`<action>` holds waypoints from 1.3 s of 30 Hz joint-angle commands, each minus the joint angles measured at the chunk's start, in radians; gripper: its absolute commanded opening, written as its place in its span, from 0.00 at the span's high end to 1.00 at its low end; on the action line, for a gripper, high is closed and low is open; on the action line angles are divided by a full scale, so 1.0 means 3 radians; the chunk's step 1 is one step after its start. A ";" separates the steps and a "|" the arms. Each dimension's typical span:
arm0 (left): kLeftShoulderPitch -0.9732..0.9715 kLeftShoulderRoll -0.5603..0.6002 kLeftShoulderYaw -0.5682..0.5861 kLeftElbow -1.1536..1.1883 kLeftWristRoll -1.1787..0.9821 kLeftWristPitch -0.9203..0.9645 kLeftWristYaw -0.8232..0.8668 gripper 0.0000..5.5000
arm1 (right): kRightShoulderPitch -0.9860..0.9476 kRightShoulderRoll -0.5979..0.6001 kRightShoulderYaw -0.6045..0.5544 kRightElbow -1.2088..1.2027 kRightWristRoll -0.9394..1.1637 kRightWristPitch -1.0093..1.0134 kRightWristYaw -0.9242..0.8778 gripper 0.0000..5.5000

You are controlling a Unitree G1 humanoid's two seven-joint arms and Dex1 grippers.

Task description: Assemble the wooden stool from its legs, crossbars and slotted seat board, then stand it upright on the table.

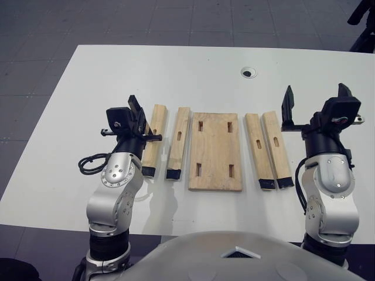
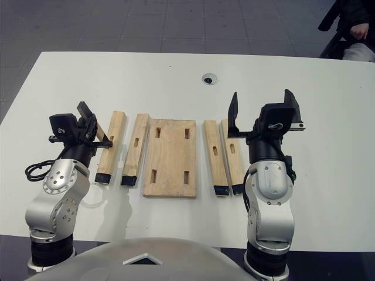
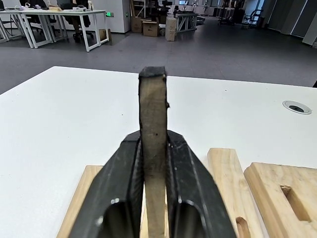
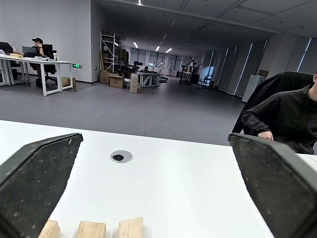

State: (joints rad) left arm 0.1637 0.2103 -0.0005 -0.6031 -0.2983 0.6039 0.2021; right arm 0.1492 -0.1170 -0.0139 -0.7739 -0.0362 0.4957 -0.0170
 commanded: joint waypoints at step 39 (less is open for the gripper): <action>-0.0081 -0.0224 0.0048 0.0522 0.0472 -0.0428 -0.0573 0.92 | 0.0072 0.0100 0.0071 0.0130 0.0005 -0.0151 0.0038 0.00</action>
State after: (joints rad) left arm 0.1269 0.1451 0.0158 -0.4709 -0.1719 0.4737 0.0447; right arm 0.1708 -0.0928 0.0100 -0.7352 -0.0361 0.4564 -0.0077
